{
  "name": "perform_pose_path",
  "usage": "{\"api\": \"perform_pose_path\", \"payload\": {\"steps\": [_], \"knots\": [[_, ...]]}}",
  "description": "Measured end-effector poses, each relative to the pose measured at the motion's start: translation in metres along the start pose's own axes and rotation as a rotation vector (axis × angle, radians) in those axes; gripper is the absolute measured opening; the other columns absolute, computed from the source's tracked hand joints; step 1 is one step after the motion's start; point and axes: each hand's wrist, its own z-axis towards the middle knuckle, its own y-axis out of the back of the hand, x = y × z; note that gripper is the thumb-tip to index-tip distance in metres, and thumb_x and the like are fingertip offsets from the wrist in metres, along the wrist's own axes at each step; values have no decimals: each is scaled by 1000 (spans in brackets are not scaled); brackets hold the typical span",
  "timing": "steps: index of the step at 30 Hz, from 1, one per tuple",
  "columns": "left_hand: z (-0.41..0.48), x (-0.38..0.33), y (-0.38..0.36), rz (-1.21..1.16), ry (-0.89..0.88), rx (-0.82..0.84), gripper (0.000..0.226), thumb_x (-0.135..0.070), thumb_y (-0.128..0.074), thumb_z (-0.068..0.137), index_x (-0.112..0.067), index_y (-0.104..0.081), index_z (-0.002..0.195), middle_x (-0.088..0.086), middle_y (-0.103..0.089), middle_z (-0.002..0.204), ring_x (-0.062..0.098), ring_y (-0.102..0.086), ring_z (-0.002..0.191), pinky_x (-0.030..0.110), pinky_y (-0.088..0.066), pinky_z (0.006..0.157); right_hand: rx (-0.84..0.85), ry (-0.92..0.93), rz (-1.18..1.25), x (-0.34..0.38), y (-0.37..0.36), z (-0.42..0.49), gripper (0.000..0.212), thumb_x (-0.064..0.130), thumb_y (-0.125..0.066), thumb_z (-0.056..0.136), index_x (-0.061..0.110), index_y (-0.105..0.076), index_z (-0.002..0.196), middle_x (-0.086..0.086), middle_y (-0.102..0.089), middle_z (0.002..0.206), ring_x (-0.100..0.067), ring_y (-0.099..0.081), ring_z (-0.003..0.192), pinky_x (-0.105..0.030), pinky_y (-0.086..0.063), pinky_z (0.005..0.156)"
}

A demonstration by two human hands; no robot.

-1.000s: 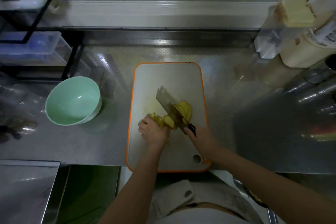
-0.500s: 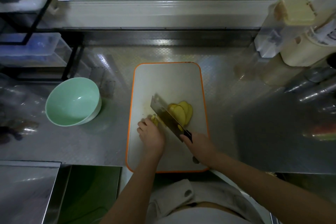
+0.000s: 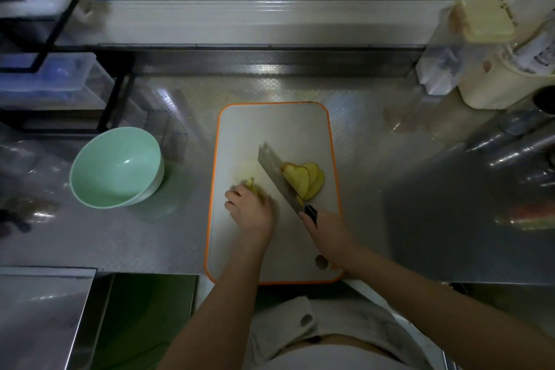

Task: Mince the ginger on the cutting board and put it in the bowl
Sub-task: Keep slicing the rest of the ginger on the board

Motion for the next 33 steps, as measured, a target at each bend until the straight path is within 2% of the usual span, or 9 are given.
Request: {"api": "perform_pose_path", "payload": {"steps": [5, 9, 14, 16, 18, 21, 25, 29, 33], "knots": [[-4, 2, -1, 159, -125, 30, 32, -1, -39, 91, 4, -36, 123, 22, -37, 127, 38, -38, 113, 39, -28, 97, -5, 6, 33, 0, 1, -1, 32, 33, -39, 99, 9, -50, 82, -16, -63, 86, -25, -59, 74, -34, -45, 65], [-8, 14, 2, 202, -285, 69, 39, 5, -37, 89, -1, -34, 127, 18, -37, 131, 33, -36, 115, 36, -29, 98, -2, 23, 13, 0, 0, 0, 33, 32, -39, 100, 15, -42, 71, -11, -55, 78, -22, -54, 71, -32, -41, 62], [-9, 32, 9, 165, -560, 174, 51, -1, -47, 85, -8, -35, 134, 12, -38, 130, 28, -37, 120, 31, -30, 97, -2, 31, 16, -2, -2, 3, 31, 33, -39, 99, 10, -47, 80, -8, -54, 77, -21, -54, 71, -32, -42, 63], [-10, 35, 14, 159, -535, 162, 59, -9, -55, 82, -11, -33, 137, 10, -38, 130, 28, -39, 119, 34, -34, 95, -5, 43, 16, -1, -3, 3, 32, 32, -40, 99, 15, -44, 72, -3, -51, 70, -20, -53, 70, -33, -41, 63], [-15, 37, 19, 272, -424, 108, 69, -30, -60, 82, -15, -25, 140, 8, -35, 131, 27, -37, 119, 36, -34, 94, -19, 49, 15, -1, -3, 2, 35, 31, -40, 99, 21, -38, 66, 3, -44, 63, -19, -51, 68, -30, -38, 60], [-24, 42, 21, 346, -246, 98, 73, -48, -57, 83, -14, -22, 138, 8, -32, 130, 27, -34, 120, 39, -37, 93, -29, 36, -10, -3, -5, 4, 36, 34, -40, 99, 12, -44, 71, -2, -49, 64, -20, -52, 65, -29, -36, 55], [-24, 46, 16, 265, -230, 134, 60, -32, -56, 88, -5, -27, 133, 14, -33, 130, 29, -34, 118, 37, -42, 89, -14, 49, -44, -2, -8, 5, 38, 34, -39, 99, 17, -37, 65, 5, -40, 58, -18, -49, 63, -27, -35, 56], [-19, 47, 20, 218, -280, 151, 56, -18, -55, 90, -5, -25, 136, 14, -31, 133, 29, -34, 119, 33, -37, 92, -33, 52, -61, 1, -6, 2, 41, 33, -39, 100, 22, -31, 61, 7, -37, 59, -11, -41, 54, -26, -31, 54], [-11, 52, 23, 201, -431, 184, 53, -5, -49, 90, -8, -29, 138, 14, -32, 137, 29, -34, 121, 33, -31, 97, -25, 73, -67, 2, -6, 2, 40, 31, -38, 100, 23, -30, 62, 6, -37, 59, -12, -42, 54, -26, -29, 51]]}}
